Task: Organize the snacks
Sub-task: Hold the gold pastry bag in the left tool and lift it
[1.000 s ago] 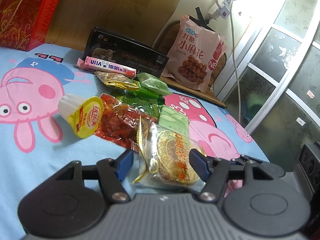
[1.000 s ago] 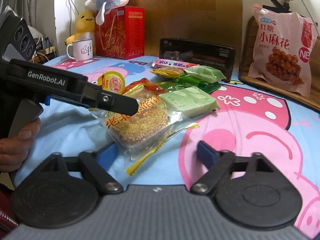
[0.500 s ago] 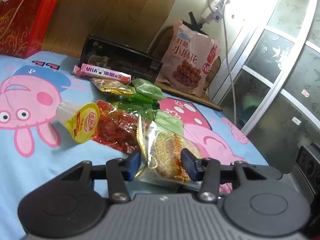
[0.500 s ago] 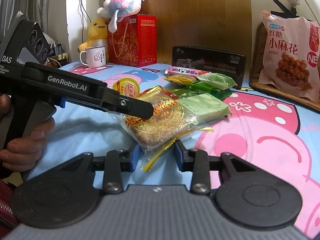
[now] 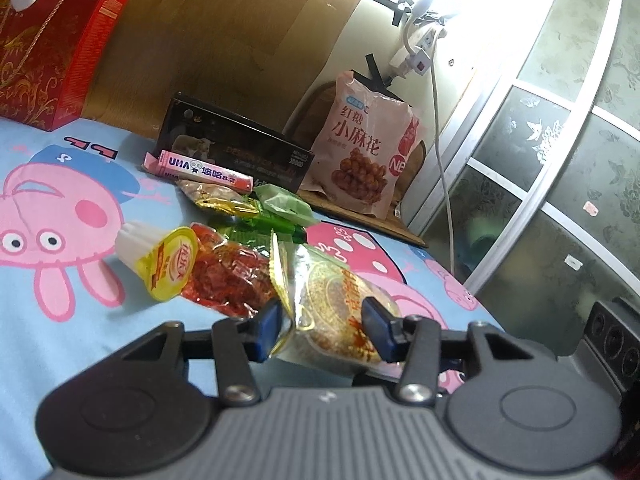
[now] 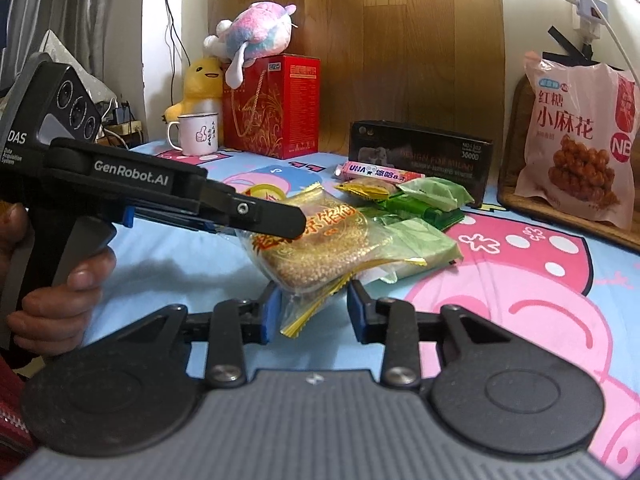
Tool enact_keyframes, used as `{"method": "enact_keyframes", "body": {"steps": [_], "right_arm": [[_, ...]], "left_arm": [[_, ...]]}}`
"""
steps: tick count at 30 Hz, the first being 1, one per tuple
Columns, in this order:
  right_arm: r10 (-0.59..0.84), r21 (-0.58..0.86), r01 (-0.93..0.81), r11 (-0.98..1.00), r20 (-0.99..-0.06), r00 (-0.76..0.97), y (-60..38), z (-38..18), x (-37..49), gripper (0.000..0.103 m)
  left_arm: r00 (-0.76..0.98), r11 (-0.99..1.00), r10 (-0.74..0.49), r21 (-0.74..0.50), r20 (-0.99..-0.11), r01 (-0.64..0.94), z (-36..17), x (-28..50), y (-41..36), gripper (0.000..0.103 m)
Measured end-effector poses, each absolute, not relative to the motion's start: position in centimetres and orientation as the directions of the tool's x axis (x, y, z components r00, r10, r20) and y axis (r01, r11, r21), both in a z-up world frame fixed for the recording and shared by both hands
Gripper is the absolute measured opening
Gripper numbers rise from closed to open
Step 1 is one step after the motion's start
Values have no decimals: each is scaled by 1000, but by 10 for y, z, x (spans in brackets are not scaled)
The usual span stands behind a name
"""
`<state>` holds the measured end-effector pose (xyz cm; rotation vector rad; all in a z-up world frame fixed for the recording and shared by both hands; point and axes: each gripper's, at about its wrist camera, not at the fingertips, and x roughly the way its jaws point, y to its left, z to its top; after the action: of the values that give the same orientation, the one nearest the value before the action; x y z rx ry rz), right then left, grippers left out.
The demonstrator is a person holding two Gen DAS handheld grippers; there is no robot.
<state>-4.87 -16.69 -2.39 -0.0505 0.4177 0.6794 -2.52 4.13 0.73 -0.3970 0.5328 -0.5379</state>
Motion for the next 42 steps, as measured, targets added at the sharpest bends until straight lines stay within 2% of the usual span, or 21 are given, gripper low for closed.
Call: {"method": "enact_keyframes", "body": {"steps": [7,14,21,29,37,42], "right_arm": [[596,96,-616,782,-409,692,-164,-26,-45,39],[594,105,-619,778,-444,671,-159,-33,-42,39],[595,122,-616,778,-457,661,-159,-35,-40,42],[595,115,-620,776,-461,658,-157,-35,-40,48],[595,114,-621,776,-461,659,-157,-35,-41,49],[595,114,-621,775,-460,659,-156,-35,-41,50]], "left_arm": [[714,797,-564,-500,-415,339,4,-18,42,45],[697,797,-563,-516,-443,316,-1,-12,43,53],[699,800,-559,-512,-446,312,-1,-12,42,50],[695,799,-559,-517,-452,307,-2,-10,43,51],[695,800,-559,-516,-453,306,-2,-10,43,51],[698,802,-555,-513,-453,305,-2,-10,43,47]]}}
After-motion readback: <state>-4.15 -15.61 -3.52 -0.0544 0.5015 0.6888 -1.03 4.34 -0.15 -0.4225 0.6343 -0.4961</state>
